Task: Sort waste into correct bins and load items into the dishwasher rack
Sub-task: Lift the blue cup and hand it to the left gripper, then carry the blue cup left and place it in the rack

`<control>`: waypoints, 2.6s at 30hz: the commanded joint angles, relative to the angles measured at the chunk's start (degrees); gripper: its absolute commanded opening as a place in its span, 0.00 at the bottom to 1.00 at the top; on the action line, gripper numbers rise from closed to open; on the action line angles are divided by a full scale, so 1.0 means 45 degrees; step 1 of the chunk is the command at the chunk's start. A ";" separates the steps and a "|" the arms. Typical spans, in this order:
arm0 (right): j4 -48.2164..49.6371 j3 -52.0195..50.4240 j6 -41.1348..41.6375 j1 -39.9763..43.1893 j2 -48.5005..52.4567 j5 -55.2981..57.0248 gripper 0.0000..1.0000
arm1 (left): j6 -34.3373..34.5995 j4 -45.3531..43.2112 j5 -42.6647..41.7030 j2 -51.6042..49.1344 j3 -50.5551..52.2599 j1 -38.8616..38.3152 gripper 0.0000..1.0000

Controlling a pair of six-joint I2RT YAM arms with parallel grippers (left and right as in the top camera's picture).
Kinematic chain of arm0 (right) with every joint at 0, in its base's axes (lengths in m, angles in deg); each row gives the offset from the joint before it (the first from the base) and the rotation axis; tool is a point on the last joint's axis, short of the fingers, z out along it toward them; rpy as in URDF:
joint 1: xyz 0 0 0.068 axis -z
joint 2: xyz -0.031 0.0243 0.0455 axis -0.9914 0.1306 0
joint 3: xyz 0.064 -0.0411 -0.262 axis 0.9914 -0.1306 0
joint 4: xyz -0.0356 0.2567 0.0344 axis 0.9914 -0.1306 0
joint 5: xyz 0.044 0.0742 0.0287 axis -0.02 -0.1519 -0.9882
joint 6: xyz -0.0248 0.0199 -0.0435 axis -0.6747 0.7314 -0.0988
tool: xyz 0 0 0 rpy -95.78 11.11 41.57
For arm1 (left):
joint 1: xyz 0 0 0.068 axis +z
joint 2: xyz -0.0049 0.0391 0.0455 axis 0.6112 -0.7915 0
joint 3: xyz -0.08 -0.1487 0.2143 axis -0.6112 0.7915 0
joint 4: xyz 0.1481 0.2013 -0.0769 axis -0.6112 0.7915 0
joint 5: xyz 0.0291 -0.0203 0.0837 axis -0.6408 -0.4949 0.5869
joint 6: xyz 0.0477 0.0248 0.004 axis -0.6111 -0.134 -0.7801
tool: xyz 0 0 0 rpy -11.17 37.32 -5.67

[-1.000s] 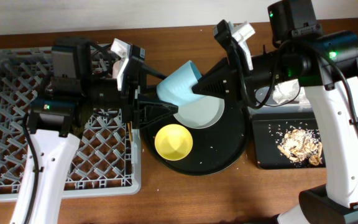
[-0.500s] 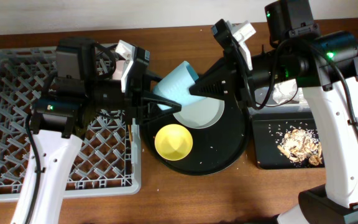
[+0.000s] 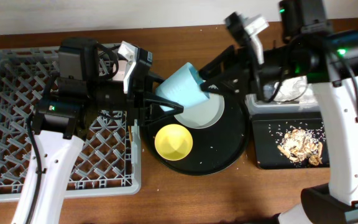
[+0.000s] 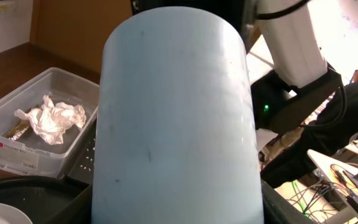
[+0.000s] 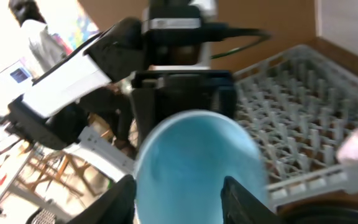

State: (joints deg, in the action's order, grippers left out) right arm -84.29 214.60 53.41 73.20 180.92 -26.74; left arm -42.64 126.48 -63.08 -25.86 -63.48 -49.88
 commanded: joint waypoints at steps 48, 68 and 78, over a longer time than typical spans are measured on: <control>-0.1039 -0.3779 -0.0092 0.1073 -0.0049 0.7898 0.98 | 0.2341 0.1763 1.7097 -0.1909 -0.0019 0.2623 0.42; -0.1039 -0.3779 -0.0092 0.1073 -0.0049 0.7898 0.98 | 0.2341 0.1243 1.8331 -0.5401 -0.0019 0.2919 0.51; -0.1039 -0.3779 -0.0092 0.1073 -0.0049 0.7898 0.98 | 0.2341 0.0971 1.8413 -0.5445 -0.0019 0.2919 0.99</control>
State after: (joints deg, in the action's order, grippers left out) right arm -89.01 197.93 53.45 77.81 180.81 8.49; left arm -32.35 131.25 19.13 -50.01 -62.78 -37.16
